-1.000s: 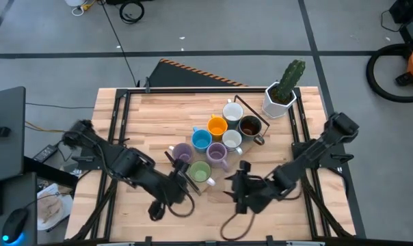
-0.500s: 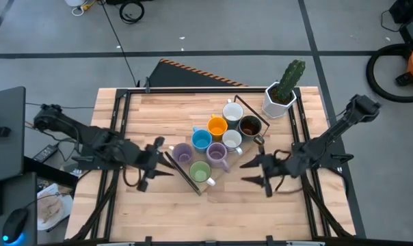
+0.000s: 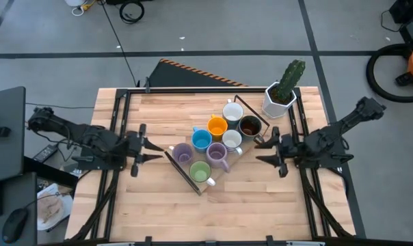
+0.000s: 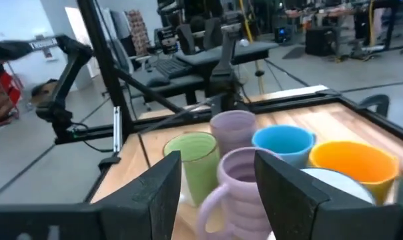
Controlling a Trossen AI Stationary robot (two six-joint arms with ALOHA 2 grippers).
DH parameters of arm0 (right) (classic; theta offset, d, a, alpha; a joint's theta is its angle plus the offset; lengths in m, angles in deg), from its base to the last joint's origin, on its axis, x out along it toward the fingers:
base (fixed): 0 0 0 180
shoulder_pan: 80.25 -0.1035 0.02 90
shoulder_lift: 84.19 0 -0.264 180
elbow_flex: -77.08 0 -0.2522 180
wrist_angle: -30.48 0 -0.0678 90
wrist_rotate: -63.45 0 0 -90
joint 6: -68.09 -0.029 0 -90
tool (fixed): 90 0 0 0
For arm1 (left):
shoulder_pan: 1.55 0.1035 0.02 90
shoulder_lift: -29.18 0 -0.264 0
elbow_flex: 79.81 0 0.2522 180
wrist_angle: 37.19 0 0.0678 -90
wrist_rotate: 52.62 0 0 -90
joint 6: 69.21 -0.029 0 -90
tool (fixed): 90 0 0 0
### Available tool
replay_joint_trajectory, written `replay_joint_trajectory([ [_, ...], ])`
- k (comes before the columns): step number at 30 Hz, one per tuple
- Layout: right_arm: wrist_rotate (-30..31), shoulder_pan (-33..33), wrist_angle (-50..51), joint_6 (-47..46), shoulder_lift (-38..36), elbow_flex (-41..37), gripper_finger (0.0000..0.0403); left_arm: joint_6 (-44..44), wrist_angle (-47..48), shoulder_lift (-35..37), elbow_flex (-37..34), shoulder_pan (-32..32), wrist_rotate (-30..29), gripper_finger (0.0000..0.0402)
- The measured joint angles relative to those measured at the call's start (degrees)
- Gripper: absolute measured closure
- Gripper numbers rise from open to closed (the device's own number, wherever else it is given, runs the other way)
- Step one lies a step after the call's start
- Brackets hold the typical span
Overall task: Place coffee mugs
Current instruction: Return to Home Position
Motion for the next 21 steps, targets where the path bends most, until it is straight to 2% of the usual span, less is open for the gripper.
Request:
replay_joint_trajectory([
  [4, -2.76, 1.79, 0.38, 2.02, -6.76, -2.86, 0.0208, 1.18, -2.02, 6.71, -4.6, 0.0, -1.05, 0.0299],
  [8, -3.08, 4.25, 0.34, 3.07, -13.98, -6.73, 0.0208, 1.62, -4.69, 13.22, -9.98, 0.0, -2.86, 0.0299],
  [16, -5.55, 10.9, -5.79, 4.07, -26.05, -16.14, 0.0208, -0.14, -7.54, 23.68, -18.58, 0.0, -9.9, 0.0299],
  [19, -5.83, 13.85, -5.79, 4.62, -29.2, -18.21, 0.0208, -0.7, -7.84, 27.2, -22.03, 0.1, -13.59, 0.0299],
  [21, -7.36, 15.71, -5.31, 5.45, -31.06, -18.97, 0.0208, -0.72, -9.87, 29.61, -24.6, 0.68, -13.97, 0.0299],
])
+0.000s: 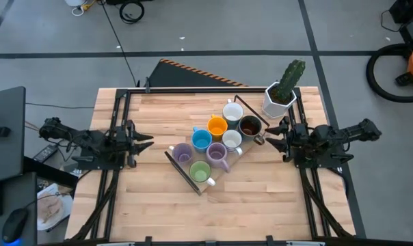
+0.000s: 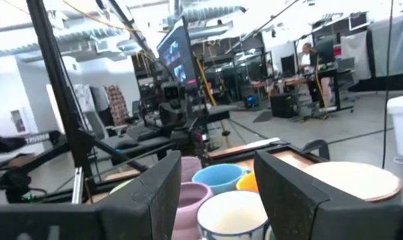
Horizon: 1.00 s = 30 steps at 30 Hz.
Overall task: Place coffee mugs
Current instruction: Return to Home Position
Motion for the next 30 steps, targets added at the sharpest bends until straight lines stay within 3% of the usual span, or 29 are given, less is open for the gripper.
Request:
replay_joint_trajectory([
  [7, -1.11, 4.0, 9.51, 0.32, -5.06, 2.8, 0.0212, -0.04, -3.54, 8.1, -7.05, 1.59, 1.31, 0.0299],
  [11, -1.4, 4.07, 10.26, 2.1, -5.12, 3.01, 0.0213, 0.59, -4.22, 7.94, -8.85, 1.44, 5.4, 0.0299],
  [17, 6.31, 4.08, 10.53, 0.23, -4.82, 3.07, 0.0213, 1.51, -9.94, 7.78, -11.29, 1.46, 13.28, 0.0299],
  [24, 6.0, 4.08, 9.86, 0.25, -4.76, 3.07, 0.0212, 9.85, -13.75, 7.75, -11.28, 1.46, 12.72, 0.0299],
  [30, 5.88, 4.08, 9.74, 0.24, -4.76, 3.07, 0.0212, 10.89, -13.09, 7.76, -11.28, 1.46, 12.66, 0.0299],
])
